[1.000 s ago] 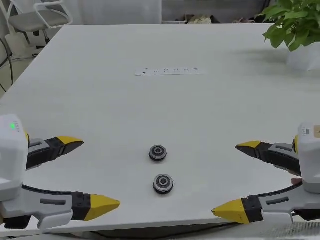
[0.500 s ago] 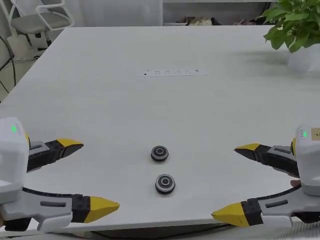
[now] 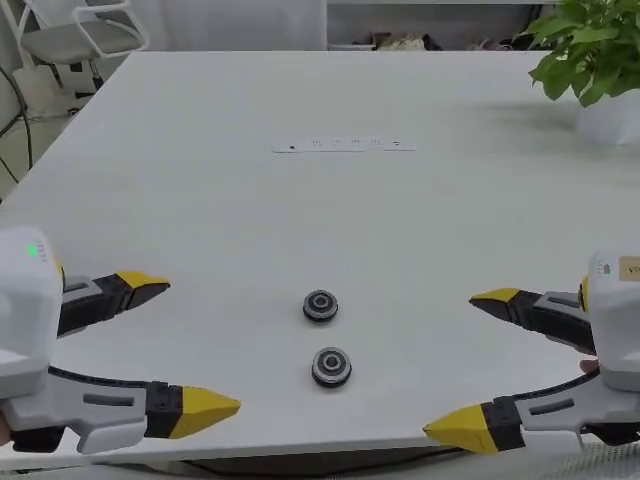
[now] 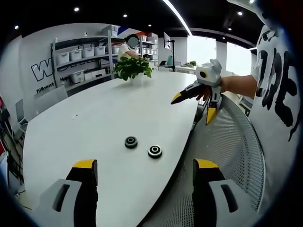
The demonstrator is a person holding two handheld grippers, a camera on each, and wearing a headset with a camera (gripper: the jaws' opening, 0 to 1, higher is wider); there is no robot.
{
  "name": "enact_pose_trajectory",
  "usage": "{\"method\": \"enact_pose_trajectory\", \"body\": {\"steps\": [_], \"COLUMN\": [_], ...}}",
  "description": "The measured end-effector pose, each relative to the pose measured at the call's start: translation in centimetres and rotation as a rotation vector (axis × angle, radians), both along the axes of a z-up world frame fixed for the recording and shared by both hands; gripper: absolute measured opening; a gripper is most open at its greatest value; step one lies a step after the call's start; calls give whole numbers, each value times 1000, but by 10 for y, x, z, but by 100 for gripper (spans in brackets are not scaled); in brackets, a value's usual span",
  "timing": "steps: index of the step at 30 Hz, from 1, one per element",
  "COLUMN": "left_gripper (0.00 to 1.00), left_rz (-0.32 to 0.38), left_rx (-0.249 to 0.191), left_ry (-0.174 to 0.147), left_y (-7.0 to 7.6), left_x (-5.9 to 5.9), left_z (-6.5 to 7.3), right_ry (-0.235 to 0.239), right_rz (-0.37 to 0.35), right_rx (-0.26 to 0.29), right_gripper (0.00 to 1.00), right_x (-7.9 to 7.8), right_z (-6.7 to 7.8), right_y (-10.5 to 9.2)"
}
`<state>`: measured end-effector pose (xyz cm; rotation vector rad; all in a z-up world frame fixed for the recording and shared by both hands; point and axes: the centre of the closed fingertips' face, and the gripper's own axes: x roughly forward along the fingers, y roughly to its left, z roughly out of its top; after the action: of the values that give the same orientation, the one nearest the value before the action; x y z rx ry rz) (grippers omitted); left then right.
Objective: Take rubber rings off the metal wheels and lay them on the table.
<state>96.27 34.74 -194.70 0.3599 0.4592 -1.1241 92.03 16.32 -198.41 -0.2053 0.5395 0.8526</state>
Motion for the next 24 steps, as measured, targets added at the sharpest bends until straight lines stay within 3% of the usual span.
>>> {"method": "enact_pose_trajectory", "body": {"steps": [13, 24], "left_gripper": [81, 78], "left_rz": [-13, -56], "left_rx": [-12, 2], "left_ry": [-31, -63], "left_y": [-7, -18], "left_x": [14, 28], "left_z": [10, 9], "right_ry": [-45, -72], "right_rz": [11, 45], "right_rx": [2, -1], "right_gripper": [91, 86], "right_x": [20, 38], "right_z": [9, 10], "right_y": [1, 7]}}
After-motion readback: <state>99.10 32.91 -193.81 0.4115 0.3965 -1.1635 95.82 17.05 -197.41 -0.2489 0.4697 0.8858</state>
